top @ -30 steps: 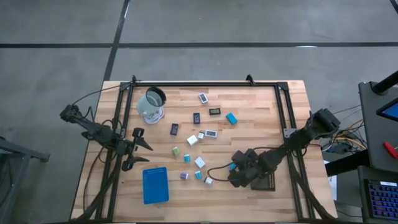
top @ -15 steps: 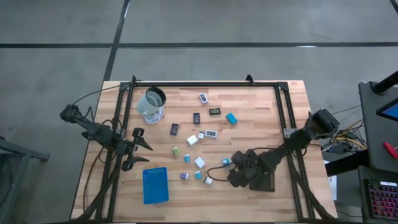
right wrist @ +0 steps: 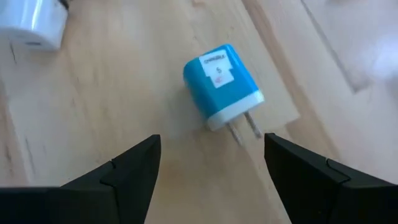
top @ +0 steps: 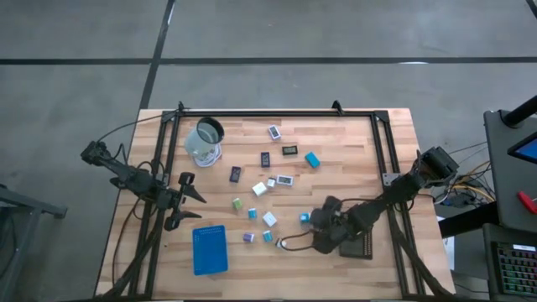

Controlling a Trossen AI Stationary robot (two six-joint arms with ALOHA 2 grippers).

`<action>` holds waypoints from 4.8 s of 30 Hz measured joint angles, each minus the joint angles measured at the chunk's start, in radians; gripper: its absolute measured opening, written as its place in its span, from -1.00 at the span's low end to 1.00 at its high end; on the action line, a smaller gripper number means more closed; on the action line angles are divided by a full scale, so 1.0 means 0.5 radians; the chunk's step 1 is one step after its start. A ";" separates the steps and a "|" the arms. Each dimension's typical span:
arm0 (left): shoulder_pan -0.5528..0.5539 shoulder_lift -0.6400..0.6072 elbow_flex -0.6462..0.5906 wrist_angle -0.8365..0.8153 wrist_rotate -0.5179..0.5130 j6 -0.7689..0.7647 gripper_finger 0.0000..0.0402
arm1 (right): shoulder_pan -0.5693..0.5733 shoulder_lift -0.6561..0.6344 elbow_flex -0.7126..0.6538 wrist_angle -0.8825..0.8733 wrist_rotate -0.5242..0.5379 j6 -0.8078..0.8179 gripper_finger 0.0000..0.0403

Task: Pick & Place Office items
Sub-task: Put the bottom right light blue charger adapter into the black bin

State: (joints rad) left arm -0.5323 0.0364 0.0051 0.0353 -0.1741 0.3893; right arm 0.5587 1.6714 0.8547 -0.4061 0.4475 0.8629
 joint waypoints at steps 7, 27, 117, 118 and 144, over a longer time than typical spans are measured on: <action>0.000 0.000 0.000 0.001 0.000 0.001 0.17 | 0.003 0.000 0.000 0.025 0.151 -0.428 0.35; 0.000 0.000 0.000 0.000 0.000 0.000 0.17 | -0.066 0.000 -0.103 0.456 0.057 -0.740 0.37; 0.000 0.000 0.001 -0.004 0.001 0.000 0.17 | -0.172 0.101 -0.172 0.735 0.045 -0.005 -0.27; 0.000 -0.001 0.001 -0.004 0.001 0.000 0.17 | -0.172 0.101 -0.172 0.735 0.045 -0.005 -0.27; 0.000 -0.001 0.001 -0.004 0.000 0.001 0.17 | -0.167 -0.475 -0.150 0.292 -0.049 0.007 -0.27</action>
State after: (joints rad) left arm -0.5325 0.0360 0.0055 0.0334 -0.1741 0.3897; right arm 0.4751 1.4339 0.7795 -0.2599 0.4229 0.8665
